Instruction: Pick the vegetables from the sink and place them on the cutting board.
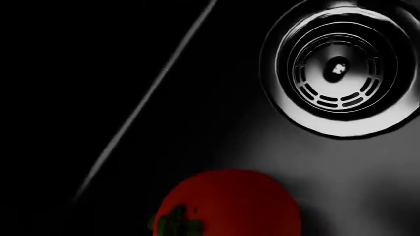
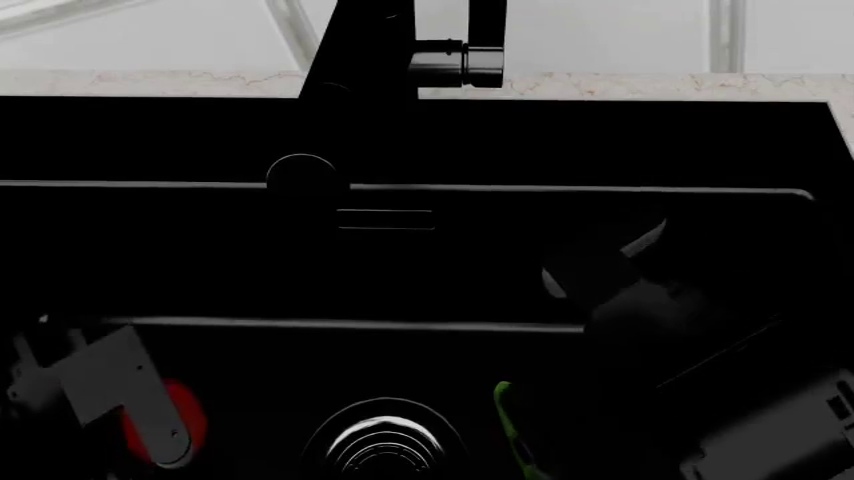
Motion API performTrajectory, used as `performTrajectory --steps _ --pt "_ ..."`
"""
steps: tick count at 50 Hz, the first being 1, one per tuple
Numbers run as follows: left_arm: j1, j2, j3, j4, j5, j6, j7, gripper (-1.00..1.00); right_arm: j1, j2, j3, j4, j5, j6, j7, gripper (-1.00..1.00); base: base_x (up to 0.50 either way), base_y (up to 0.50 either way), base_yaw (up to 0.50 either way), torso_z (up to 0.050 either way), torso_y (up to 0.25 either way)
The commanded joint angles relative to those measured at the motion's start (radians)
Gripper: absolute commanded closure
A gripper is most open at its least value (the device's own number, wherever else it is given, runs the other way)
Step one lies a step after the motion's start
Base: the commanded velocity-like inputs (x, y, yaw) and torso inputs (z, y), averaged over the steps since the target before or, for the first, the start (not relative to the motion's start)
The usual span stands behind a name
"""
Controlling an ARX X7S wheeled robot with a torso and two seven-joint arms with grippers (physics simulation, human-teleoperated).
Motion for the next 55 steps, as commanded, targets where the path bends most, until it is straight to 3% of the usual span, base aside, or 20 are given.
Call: performTrajectory --steps 1,7,31,55 --pt "0.005 0.021 -0.097 0.039 -0.004 0.005 -0.036 1.0 0.104 -0.092 -0.067 0.16 -0.036 0.0 -0.119 -1.0 0.02 0.0 0.0 0.0 0.0" --pt "0.02 0.013 -0.111 0.048 -0.011 0.006 -0.041 1.0 0.128 -0.15 -0.069 0.362 -0.038 -0.065 -0.171 -1.0 0.02 0.0 0.0 0.0 0.0" --pt "0.03 0.007 -0.126 0.049 -0.018 0.008 -0.052 1.0 0.125 -0.275 -0.161 0.728 -0.089 -0.225 -0.268 -1.0 0.02 0.0 0.0 0.0 0.0" --pt "0.028 0.006 -0.109 0.041 -0.017 0.013 -0.047 1.0 0.02 -0.275 -0.155 0.733 -0.067 -0.235 -0.254 -1.0 0.02 0.0 0.0 0.0 -0.001"
